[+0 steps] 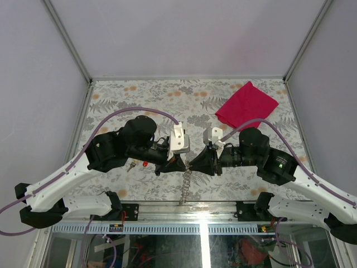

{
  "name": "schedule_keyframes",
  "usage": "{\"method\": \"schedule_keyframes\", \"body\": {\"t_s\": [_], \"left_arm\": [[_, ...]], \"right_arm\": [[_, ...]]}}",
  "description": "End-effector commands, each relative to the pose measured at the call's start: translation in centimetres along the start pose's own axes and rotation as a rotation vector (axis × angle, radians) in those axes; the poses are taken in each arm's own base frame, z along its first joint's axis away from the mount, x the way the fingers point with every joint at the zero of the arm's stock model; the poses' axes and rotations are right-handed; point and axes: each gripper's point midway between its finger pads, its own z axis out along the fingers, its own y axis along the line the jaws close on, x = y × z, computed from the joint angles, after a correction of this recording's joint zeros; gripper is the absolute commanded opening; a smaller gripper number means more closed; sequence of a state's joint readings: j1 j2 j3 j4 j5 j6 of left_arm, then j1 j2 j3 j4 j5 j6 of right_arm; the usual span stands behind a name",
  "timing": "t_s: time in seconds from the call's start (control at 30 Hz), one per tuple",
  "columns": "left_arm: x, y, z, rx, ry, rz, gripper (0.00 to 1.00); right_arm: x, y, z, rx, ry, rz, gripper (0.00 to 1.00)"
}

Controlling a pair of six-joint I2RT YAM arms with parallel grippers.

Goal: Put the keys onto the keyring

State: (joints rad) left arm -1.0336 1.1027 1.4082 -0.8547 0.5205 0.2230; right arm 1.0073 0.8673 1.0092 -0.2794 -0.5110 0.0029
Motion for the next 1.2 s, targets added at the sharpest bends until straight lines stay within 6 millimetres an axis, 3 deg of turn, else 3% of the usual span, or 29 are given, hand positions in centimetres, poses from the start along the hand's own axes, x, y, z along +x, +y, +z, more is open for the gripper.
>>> {"method": "schedule_keyframes", "body": {"t_s": [0.0,0.63,1.17], "left_arm": [[-2.5,-0.3,-1.1,-0.007,-0.077,0.060,0.00],[-2.6,-0.2,-0.9,-0.007,-0.076,0.061,0.00],[-2.8,-0.3,-0.9,-0.001,-0.077,0.058,0.00]], "right_arm": [[-2.7,1.4,-0.6,-0.063,-0.084,-0.052,0.28],[-2.5,1.4,0.1,-0.078,-0.085,-0.037,0.30],[-2.2,1.0,1.0,-0.078,-0.078,-0.013,0.24]]}}
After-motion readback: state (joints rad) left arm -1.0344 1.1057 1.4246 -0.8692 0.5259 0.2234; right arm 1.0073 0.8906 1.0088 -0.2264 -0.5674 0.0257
